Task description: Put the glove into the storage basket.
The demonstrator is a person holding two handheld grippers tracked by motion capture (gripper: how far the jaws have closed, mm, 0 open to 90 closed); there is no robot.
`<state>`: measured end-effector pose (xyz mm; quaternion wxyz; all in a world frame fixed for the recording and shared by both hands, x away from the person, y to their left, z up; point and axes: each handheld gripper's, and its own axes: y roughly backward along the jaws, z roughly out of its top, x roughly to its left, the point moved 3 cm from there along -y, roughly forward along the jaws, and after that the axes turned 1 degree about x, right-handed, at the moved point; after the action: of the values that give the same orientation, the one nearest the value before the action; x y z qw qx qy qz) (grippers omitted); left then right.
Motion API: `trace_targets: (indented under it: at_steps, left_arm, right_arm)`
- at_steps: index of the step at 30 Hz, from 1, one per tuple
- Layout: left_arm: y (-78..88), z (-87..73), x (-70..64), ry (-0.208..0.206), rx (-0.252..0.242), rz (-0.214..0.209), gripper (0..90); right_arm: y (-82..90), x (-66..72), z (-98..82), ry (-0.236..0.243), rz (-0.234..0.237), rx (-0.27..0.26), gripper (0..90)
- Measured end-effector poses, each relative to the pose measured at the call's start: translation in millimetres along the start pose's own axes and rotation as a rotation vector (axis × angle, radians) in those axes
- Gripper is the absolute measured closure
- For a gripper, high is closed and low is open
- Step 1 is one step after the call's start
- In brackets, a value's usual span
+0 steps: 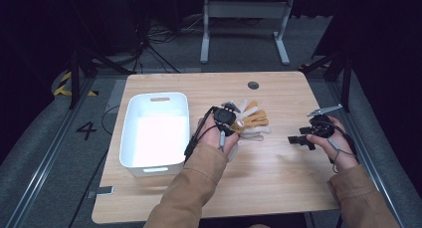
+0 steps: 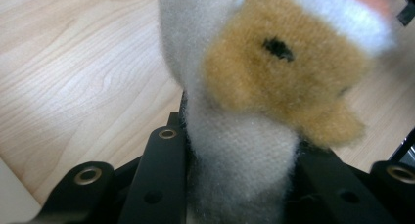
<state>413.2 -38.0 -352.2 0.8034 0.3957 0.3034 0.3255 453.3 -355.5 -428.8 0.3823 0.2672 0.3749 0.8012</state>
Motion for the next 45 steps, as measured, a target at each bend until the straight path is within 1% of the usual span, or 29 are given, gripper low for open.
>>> trace_targets:
  at_steps: [2,4,5,6,10,11,12,13,16,17,20,22,23,24,26,27,28,29,31,33,35,38,39,40,41,42,43,44,45]
  left_arm:
    - [-0.4,4.1,2.0,0.030,-0.002,-0.001,73.1]
    - [-0.3,5.6,3.7,0.039,-0.005,0.007,73.0]
    - [1.5,8.0,5.8,0.067,-0.010,0.002,73.1]
    - [2.6,9.0,6.2,0.081,-0.019,-0.003,73.0]
    - [5.7,10.7,8.2,0.098,-0.035,0.003,73.0]
    - [6.2,10.9,8.9,0.100,-0.037,0.002,73.0]
    - [6.5,11.1,9.4,0.107,-0.041,0.005,73.0]
    - [6.8,11.8,11.1,0.111,-0.042,0.006,73.0]
    - [8.2,12.9,12.2,0.115,-0.040,0.012,72.9]
    - [11.2,13.7,13.9,0.115,-0.044,0.018,72.9]
    - [14.1,13.1,15.3,0.123,-0.054,0.018,72.9]
    - [18.0,11.0,17.3,0.129,-0.060,0.026,72.8]
    - [23.1,8.4,20.2,0.140,-0.068,0.031,72.8]
    - [23.1,8.4,20.2,0.140,-0.068,0.031,72.7]
    - [29.9,5.5,24.3,0.150,-0.077,0.038,72.7]
    - [36.9,2.4,28.9,0.163,-0.085,0.047,72.7]
    - [36.9,2.4,28.9,0.163,-0.085,0.047,72.7]
    - [43.4,-0.3,33.7,0.176,-0.094,0.057,72.7]
    - [46.3,-1.6,36.0,0.181,-0.096,0.061,72.7]
    - [52.4,-4.1,40.7,0.200,-0.099,0.070,72.7]
    - [57.1,-5.8,44.7,0.214,-0.104,0.078,72.7]
    - [63.5,-8.5,51.2,0.239,-0.116,0.086,72.7]
    - [67.0,-9.9,55.5,0.251,-0.122,0.093,72.7]
    - [67.0,-9.9,55.5,0.251,-0.122,0.093,72.7]
    - [70.1,-10.9,59.1,0.259,-0.129,0.103,72.6]
    - [71.3,-11.5,60.4,0.255,-0.130,0.101,72.6]
    - [72.3,-12.0,61.6,0.258,-0.128,0.102,72.7]
    - [72.3,-12.0,61.6,0.258,-0.128,0.102,72.7]
    - [74.8,-12.9,64.2,0.268,-0.122,0.108,72.7]
  right_arm:
    - [0.0,-1.5,-0.7,0.000,-0.001,0.005,25.5]
    - [-0.4,-1.8,-0.8,0.003,-0.004,0.010,26.9]
    - [-1.7,-1.2,-0.7,0.015,0.002,0.020,28.0]
    - [-2.4,-1.2,-0.7,0.020,0.003,0.022,28.6]
    - [-3.5,-4.3,-1.2,0.025,-0.009,0.027,29.1]
    - [-4.8,-6.2,-1.4,0.048,-0.017,0.033,38.5]
    - [-4.8,-6.2,-1.4,0.048,-0.017,0.033,38.5]
    - [-7.8,-7.9,-0.3,0.093,-0.008,0.039,43.6]
    - [-12.9,-8.3,0.6,0.109,0.003,0.046,47.0]
    - [-18.3,-8.6,1.6,0.129,-0.005,0.047,47.7]
    - [-21.6,-9.5,2.6,0.130,-0.015,0.049,47.7]
    - [-23.5,-11.1,4.4,0.126,-0.016,0.039,47.7]
    - [-24.5,-12.8,6.5,0.121,-0.019,0.033,47.3]
    - [-24.5,-12.8,6.5,0.121,-0.019,0.033,47.3]
    - [-25.4,-13.8,8.6,0.119,-0.016,0.030,47.0]
    - [-27.0,-13.8,11.0,0.118,-0.012,0.024,46.5]
    - [-27.0,-13.8,11.0,0.118,-0.012,0.024,46.5]
    - [-28.8,-13.3,13.6,0.116,-0.005,0.022,46.7]
    - [-29.6,-12.7,14.5,0.113,0.000,0.016,47.3]
    - [-32.5,-10.3,17.3,0.102,0.039,0.004,50.1]
    - [-33.2,-10.1,17.7,0.112,0.041,-0.001,49.9]
    - [-34.4,-8.6,18.7,0.109,0.064,-0.029,48.2]
    - [-35.0,-8.1,18.8,0.111,0.068,-0.048,47.2]
    - [-35.0,-8.1,18.8,0.111,0.068,-0.048,47.2]
    - [-36.5,-7.2,18.0,0.105,0.087,-0.043,47.2]
    - [-37.8,-6.2,17.3,0.092,0.109,-0.029,47.2]
    - [-39.6,-5.2,16.4,0.090,0.118,-0.014,46.9]
    - [-39.6,-5.2,16.4,0.090,0.118,-0.014,46.9]
    - [-42.1,-5.1,14.7,0.107,0.090,0.018,47.4]
